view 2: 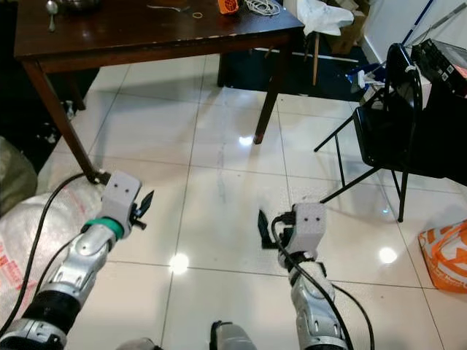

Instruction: Setting the table

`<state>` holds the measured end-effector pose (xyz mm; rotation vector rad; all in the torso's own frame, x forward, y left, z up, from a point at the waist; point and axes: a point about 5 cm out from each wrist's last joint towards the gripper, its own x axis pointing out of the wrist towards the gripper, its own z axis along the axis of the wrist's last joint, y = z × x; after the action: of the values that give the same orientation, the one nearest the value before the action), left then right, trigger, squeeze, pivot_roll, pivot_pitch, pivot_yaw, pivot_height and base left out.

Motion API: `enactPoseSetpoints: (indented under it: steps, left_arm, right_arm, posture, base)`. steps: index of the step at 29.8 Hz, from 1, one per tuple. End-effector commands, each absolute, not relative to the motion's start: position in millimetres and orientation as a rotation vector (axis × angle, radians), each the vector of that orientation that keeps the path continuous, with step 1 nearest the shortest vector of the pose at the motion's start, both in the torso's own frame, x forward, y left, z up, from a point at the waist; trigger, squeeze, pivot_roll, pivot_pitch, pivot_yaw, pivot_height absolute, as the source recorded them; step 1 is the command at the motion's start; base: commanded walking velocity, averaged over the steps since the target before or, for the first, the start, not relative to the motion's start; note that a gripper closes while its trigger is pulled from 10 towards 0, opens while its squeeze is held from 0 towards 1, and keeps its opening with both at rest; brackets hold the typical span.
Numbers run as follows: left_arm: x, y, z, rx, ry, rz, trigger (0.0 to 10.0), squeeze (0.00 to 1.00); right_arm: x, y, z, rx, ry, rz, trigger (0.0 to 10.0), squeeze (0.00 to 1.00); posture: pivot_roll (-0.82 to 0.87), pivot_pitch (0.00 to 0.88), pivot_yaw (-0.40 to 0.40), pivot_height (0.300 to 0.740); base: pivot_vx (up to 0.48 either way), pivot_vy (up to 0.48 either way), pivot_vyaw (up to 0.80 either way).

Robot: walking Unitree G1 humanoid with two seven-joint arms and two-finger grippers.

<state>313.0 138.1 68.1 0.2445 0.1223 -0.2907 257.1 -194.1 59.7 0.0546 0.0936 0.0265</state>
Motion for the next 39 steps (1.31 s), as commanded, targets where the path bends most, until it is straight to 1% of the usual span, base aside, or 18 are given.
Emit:
enactPoseSetpoints:
  steps: [1,6,23,31,39]
  left_arm:
    - [310,136,62,0.24,0.142,-0.302,10.0,0.0]
    - [312,132,65,0.25,0.125,-0.318,10.0,0.0]
    - [313,124,66,0.248,0.106,-0.355,10.0,0.0]
    - [313,122,67,0.254,0.101,-0.371,10.0,0.0]
    - [314,120,67,0.249,0.099,-0.377,10.0,0.0]
  right_arm:
    - [256,-198,60,0.061,0.086,0.003,10.0,0.0]
    - [258,-197,62,0.053,0.052,-0.003,10.0,0.0]
    - [255,-195,61,0.054,0.057,-0.011,10.0,0.0]
    - [253,-196,58,0.054,0.064,-0.017,10.0,0.0]
    - [253,-196,58,0.052,0.065,-0.022,10.0,0.0]
  posture:
    - [-0.01,0.0,0.01,0.74]
    - [-0.01,0.0,0.011,0.74]
    - [-0.02,0.0,0.013,0.74]
    - [-0.03,0.0,0.017,0.74]
    - [-0.03,0.0,0.018,0.74]
  base:
    - [0.0,0.0,0.0]
    - [0.0,0.0,0.0]
    - [0.0,0.0,0.0]
    - [0.301,0.0,0.0]
    - [0.4,0.0,0.0]
